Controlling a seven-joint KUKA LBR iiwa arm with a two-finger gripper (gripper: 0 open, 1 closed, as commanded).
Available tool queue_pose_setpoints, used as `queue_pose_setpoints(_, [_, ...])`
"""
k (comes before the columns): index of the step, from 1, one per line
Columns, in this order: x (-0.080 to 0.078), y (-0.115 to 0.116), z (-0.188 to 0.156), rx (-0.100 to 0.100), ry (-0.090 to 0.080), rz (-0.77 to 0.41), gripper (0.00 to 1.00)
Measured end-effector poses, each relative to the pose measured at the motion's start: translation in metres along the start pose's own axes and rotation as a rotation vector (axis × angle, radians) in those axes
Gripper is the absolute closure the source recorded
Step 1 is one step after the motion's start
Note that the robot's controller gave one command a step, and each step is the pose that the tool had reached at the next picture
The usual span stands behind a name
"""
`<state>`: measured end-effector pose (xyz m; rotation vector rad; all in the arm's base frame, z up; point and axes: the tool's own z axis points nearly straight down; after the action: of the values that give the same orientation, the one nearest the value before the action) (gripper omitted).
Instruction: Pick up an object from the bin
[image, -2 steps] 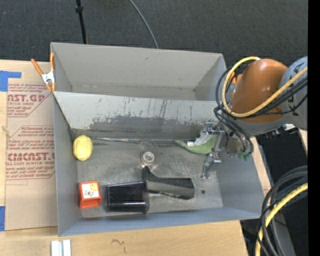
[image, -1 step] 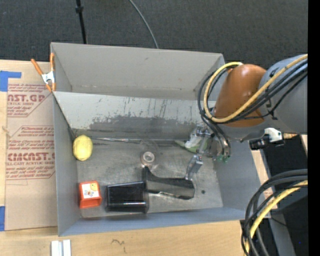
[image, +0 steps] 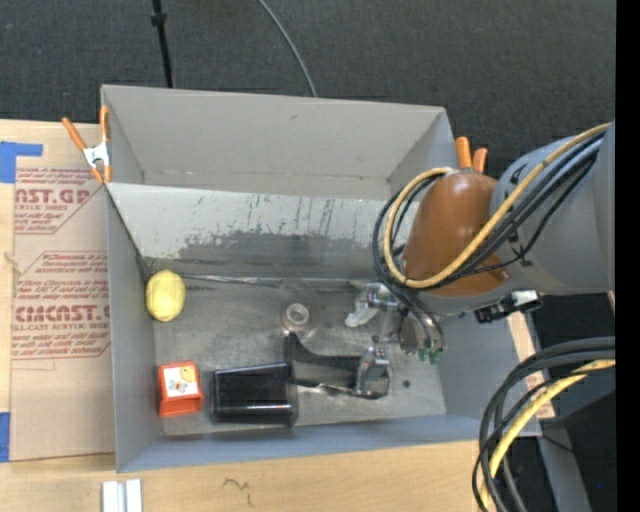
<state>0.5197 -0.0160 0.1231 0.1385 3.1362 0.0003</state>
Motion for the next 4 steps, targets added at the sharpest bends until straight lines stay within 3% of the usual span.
queue_pose_setpoints(1, [0.005, 0.0176, 0.0428, 0.002, 0.004, 0.144, 0.0])
queue_pose_setpoints(2, [0.0052, 0.0178, 0.0379, -0.002, 0.004, 0.144, 1.0])
queue_pose_setpoints(4, [0.0068, 0.0174, 0.0343, -0.001, 0.008, 0.144, 1.0])
